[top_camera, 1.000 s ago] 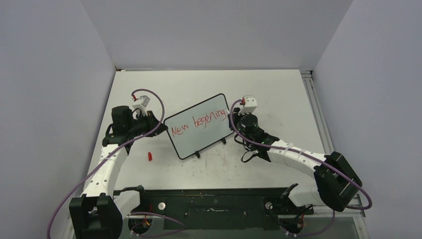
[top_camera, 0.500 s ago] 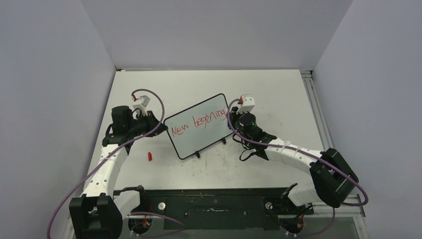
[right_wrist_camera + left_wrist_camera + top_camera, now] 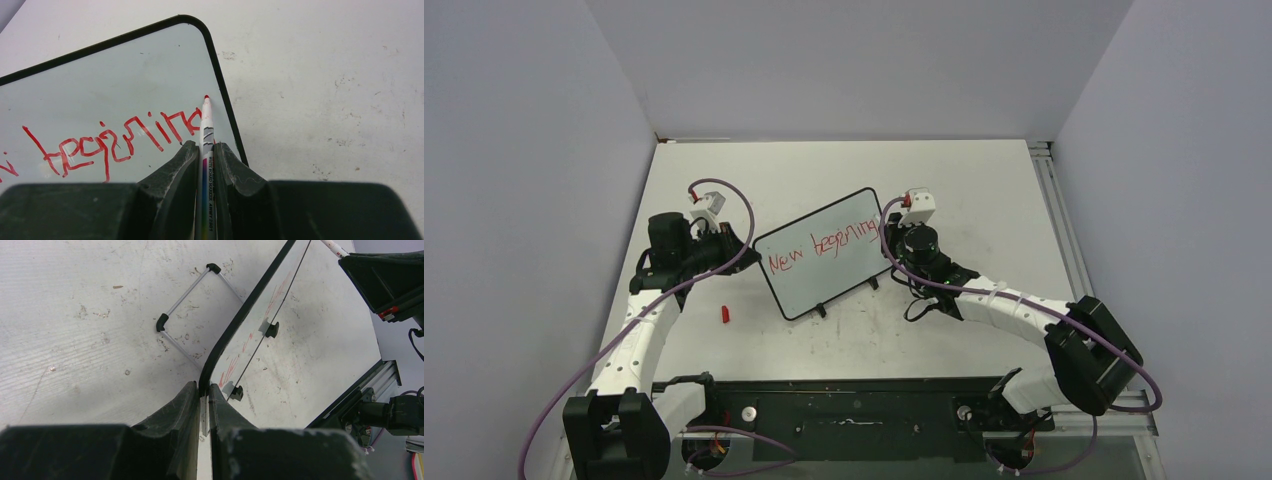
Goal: Write a sentence on the whiteboard
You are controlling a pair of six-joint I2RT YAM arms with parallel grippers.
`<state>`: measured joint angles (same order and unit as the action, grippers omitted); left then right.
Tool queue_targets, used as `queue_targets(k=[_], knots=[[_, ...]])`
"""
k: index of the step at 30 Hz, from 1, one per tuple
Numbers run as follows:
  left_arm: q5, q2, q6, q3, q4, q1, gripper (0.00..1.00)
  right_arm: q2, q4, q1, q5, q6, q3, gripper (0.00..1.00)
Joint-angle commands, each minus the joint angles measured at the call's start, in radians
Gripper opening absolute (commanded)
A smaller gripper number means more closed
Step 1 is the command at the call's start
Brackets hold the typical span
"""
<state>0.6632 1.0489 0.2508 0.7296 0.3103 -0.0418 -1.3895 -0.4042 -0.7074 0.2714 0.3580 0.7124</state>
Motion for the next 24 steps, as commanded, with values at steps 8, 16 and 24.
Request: queue_targets(k=[8, 16, 24], knots=[[0.0, -0.006, -0.007, 0.013, -0.025, -0.001, 0.0, 0.022, -0.047, -0.006, -0.016, 0.028, -0.038, 0.05], [0.002, -0.009, -0.007, 0.013, -0.025, -0.001, 0.0, 0.036, -0.032, -0.011, 0.015, 0.031, -0.053, 0.05], [0.001, -0.013, -0.006, 0.011, -0.025, -0.002, 0.0, 0.033, -0.01, -0.01, 0.051, 0.04, -0.043, 0.05]])
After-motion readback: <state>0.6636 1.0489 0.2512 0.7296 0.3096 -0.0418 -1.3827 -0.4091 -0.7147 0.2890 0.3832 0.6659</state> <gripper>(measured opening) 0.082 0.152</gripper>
